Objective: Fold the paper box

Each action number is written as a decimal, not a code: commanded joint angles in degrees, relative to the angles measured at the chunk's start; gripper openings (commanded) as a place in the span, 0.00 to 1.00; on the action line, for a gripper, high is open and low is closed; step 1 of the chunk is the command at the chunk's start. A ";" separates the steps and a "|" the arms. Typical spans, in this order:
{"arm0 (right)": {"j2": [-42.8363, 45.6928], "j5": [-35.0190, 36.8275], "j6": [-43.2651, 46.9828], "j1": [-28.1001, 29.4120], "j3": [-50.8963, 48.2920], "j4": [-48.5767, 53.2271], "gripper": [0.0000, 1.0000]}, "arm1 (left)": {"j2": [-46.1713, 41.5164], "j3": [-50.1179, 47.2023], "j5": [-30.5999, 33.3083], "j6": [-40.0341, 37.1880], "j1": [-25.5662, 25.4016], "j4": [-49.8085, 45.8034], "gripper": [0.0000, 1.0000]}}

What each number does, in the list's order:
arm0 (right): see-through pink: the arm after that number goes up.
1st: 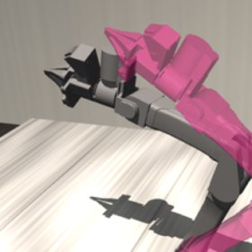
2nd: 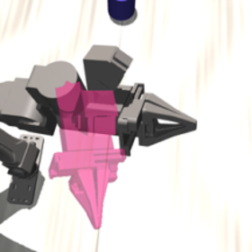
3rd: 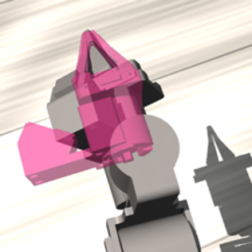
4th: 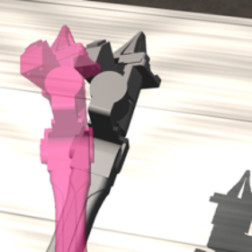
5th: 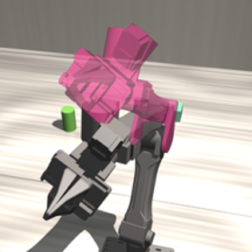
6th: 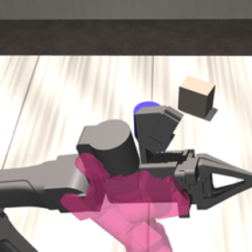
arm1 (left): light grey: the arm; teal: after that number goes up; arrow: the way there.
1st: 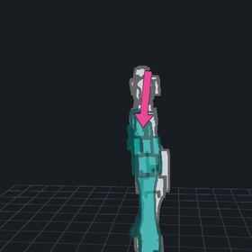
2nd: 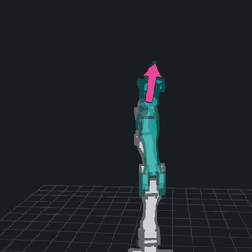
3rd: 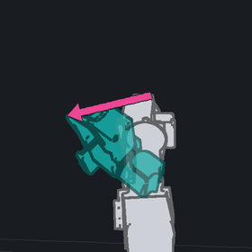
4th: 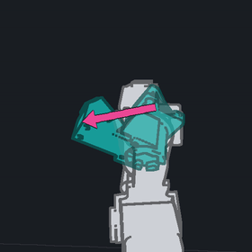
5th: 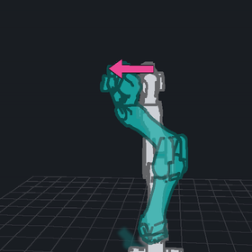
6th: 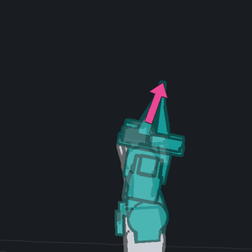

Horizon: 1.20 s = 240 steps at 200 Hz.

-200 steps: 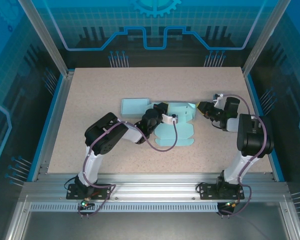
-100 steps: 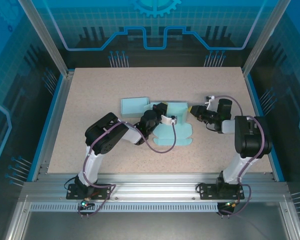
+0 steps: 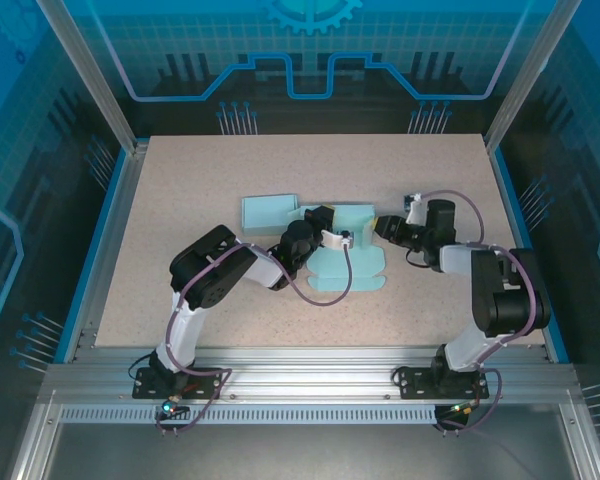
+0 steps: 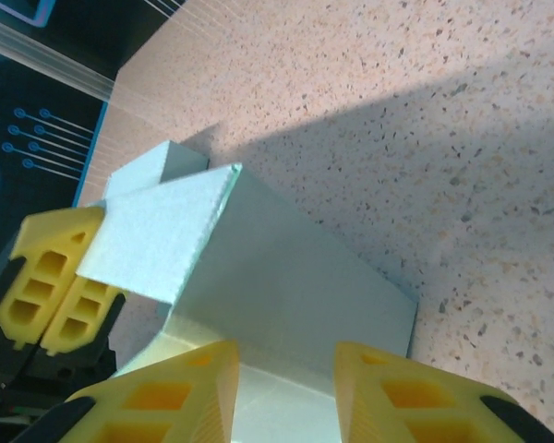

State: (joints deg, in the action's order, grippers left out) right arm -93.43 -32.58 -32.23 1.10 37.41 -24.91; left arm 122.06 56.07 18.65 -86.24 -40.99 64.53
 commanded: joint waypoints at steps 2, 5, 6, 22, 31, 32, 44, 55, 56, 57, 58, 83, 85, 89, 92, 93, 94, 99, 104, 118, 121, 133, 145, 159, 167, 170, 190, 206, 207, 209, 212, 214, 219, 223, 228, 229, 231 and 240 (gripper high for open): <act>0.77 1.35 2.60 2.23 -1.54 2.52 0.38 | -1.77 0.51 -3.08 3.61 -0.41 -5.81 0.07; 0.72 1.48 2.75 2.44 -1.55 2.51 0.38 | -1.93 0.45 -3.29 3.97 -0.42 -6.11 0.07; 0.67 1.56 2.81 2.47 -1.55 2.50 0.38 | -1.96 0.44 -3.33 4.06 -0.45 -6.11 0.07; -0.10 2.81 3.30 3.37 -1.39 2.48 0.38 | -2.69 0.61 -4.15 5.47 -0.48 -8.19 0.07; -0.70 3.38 3.44 3.88 -0.97 2.26 0.39 | -2.87 0.70 -4.40 5.83 -0.45 -8.56 0.07; -0.79 3.48 3.51 3.90 -0.86 2.24 0.39 | -2.92 0.70 -4.41 5.83 -0.47 -8.60 0.07; -1.29 4.88 3.68 4.55 -0.11 2.59 0.41 | -3.05 0.81 -4.76 5.79 -0.40 -9.32 0.07; -1.53 6.65 4.05 5.15 0.89 3.29 0.44 | -3.31 0.94 -5.15 6.01 -0.41 -10.18 0.07; -1.56 6.87 4.12 5.27 0.99 3.42 0.44 | -3.32 0.96 -5.22 6.05 -0.36 -10.28 0.07; -1.57 7.11 4.20 5.34 1.08 3.53 0.44 | -3.32 0.96 -5.26 6.11 -0.38 -10.43 0.07; -1.58 7.32 4.24 5.41 1.17 3.63 0.44 | -3.36 0.96 -5.32 6.14 -0.39 -10.58 0.07; -1.93 13.52 6.12 7.64 3.86 6.32 0.44 | -4.83 1.07 -7.31 8.73 -0.01 -15.02 0.07; -1.93 14.04 6.17 7.87 3.96 6.42 0.44 | -4.91 1.13 -7.49 9.01 0.02 -15.44 0.07; -1.99 15.03 6.42 8.24 4.13 6.45 0.44 | -5.19 1.12 -7.92 9.46 0.06 -16.26 0.07; -1.94 15.81 6.53 8.56 4.24 6.38 0.44 | -5.39 1.14 -8.18 9.77 0.10 -16.74 0.07; -1.94 16.02 6.55 8.60 4.29 6.33 0.44 | -5.45 1.14 -8.28 9.90 0.07 -16.91 0.07; -1.98 16.21 6.60 8.67 4.31 6.30 0.44 | -5.48 1.19 -8.37 10.01 0.10 -17.08 0.07; -2.02 17.09 6.91 9.11 4.54 6.20 0.44 | -5.68 1.24 -8.80 10.49 0.27 -17.70 0.07; -2.08 18.30 7.20 9.47 4.77 6.22 0.44 | -5.90 1.31 -9.12 10.88 0.33 -18.21 0.07; -2.36 22.03 7.70 10.65 5.28 6.45 0.44 | -5.96 1.61 -9.68 11.33 0.53 -19.17 0.07; -2.42 22.79 7.78 10.84 5.35 6.34 0.44 | -5.89 1.63 -9.73 11.35 0.52 -19.18 0.07; -2.41 25.14 7.66 11.46 5.56 5.93 0.44 | -5.89 1.88 -10.24 11.52 0.61 -19.85 0.07; -2.38 27.69 7.46 12.02 5.99 6.36 0.45 | -5.94 2.07 -10.67 12.00 0.72 -20.57 0.07; -2.05 30.84 8.14 13.12 6.20 6.27 0.45 | -5.87 2.35 -11.16 12.55 0.99 -21.47 0.07; -2.09 31.78 8.55 13.37 6.46 6.40 0.45 | -5.85 2.54 -11.34 12.84 1.08 -21.82 0.07; -2.17 31.98 8.58 13.44 6.59 6.47 0.46 | -5.79 2.55 -11.48 12.96 1.17 -21.86 0.07; -3.23 32.81 9.15 13.47 8.04 7.40 0.46 | -5.78 2.82 -11.82 13.55 1.37 -22.38 0.07; -4.08 32.81 9.78 13.52 8.93 7.71 0.45 | -5.91 3.06 -12.38 13.96 1.45 -22.97 0.07; -4.18 32.83 9.85 13.49 9.02 7.75 0.45 | -5.98 3.07 -12.40 14.02 1.44 -23.01 0.07; -4.25 32.95 9.87 13.49 9.14 7.76 0.45 | -5.96 3.14 -12.41 14.02 1.51 -23.08 0.07; -4.27 33.05 9.82 13.51 9.29 7.77 0.44 | -5.96 3.21 -12.49 14.21 1.48 -23.25 0.07; -4.23 33.14 9.86 13.56 9.33 7.77 0.44 | -5.96 3.28 -12.46 14.24 1.52 -23.30 0.07; -4.38 33.34 9.89 13.62 9.41 7.77 0.42 | -5.96 3.42 -12.50 14.54 1.52 -23.28 0.07; -4.37 33.73 9.74 13.80 9.43 7.81 0.39 | -6.01 3.43 -12.58 14.79 1.52 -23.11 0.07; -4.31 34.07 9.73 13.89 9.35 7.76 0.36 | -6.12 3.43 -12.67 15.05 1.53 -23.01 0.07; -4.31 34.20 9.77 13.95 9.35 7.77 0.35 | -6.17 3.43 -12.68 15.13 1.53 -22.98 0.07; -4.26 34.41 9.87 14.00 9.31 7.72 0.33 | -6.21 3.47 -12.70 15.31 1.49 -22.99 0.07; -3.96 35.62 9.99 14.47 9.05 7.90 0.24 | -6.68 3.67 -12.40 16.31 1.41 -23.04 0.07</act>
State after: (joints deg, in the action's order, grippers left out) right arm -96.99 -1.15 -22.92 14.20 45.12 -16.91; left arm 116.60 59.61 11.55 -74.81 -39.05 46.94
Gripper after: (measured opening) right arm 0.342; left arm 0.073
